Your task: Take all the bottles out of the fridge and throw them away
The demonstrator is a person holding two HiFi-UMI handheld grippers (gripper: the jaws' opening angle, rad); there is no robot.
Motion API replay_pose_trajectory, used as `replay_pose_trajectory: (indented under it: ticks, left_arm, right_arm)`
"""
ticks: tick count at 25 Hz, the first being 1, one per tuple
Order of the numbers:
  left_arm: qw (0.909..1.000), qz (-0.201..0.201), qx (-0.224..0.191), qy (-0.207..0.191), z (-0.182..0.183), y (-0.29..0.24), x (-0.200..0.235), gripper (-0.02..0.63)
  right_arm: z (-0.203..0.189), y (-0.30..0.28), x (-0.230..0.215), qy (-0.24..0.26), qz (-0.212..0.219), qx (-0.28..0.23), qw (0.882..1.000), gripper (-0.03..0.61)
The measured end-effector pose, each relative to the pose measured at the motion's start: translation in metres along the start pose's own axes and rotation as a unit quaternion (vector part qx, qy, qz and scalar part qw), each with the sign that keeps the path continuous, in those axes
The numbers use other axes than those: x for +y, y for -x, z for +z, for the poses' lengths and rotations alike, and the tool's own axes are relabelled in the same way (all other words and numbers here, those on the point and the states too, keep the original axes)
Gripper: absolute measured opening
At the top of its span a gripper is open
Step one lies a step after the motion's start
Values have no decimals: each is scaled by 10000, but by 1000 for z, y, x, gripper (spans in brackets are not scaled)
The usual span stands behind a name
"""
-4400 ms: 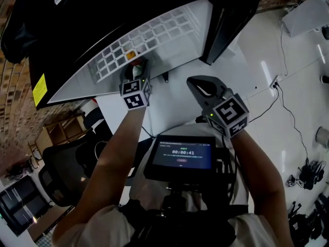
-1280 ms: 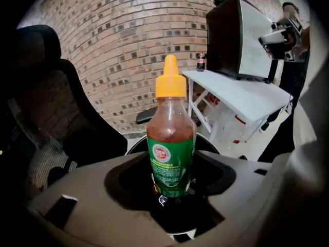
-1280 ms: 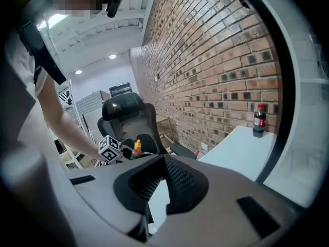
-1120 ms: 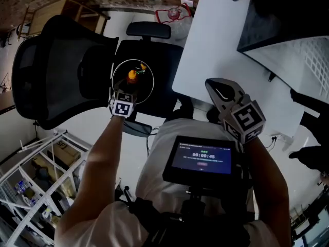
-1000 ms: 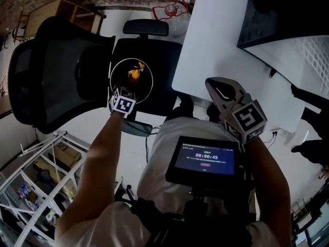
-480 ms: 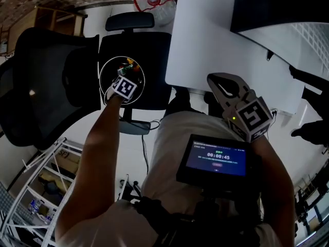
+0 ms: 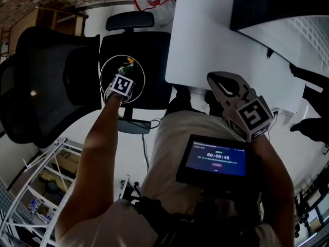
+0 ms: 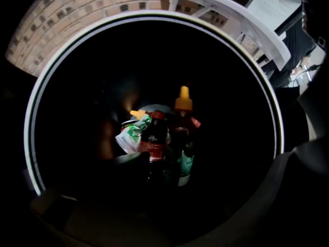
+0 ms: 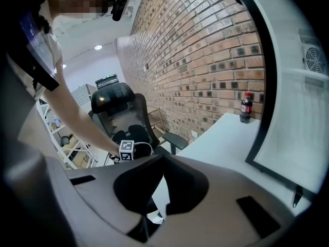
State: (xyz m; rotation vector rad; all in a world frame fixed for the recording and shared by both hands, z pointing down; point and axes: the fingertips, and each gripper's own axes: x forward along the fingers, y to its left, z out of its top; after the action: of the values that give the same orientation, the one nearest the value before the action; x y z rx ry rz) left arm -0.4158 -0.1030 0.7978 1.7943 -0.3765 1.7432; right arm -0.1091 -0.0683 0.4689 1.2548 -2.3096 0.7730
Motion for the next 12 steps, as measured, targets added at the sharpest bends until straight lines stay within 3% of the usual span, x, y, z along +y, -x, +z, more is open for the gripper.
replay_pose_trajectory:
  ticks: [3,6,7,12]
  left_arm:
    - [9986,398,-172,293,-9,21,12,301]
    - [9901,1118,-784,326,-4,53,35,288]
    - [9858,1247,-1065,351,0,66,37,218]
    - [9573,1221,-2574,493,25,130,5,127]
  right_arm:
    - [3,2,1,22,3,-114,9999,6]
    - [7,3,0,48,6,-264,9996,6]
    - [8,3,-1,52,14,-304,9995,6]
    - [17,11,-15,113,-100,-774,9969,6]
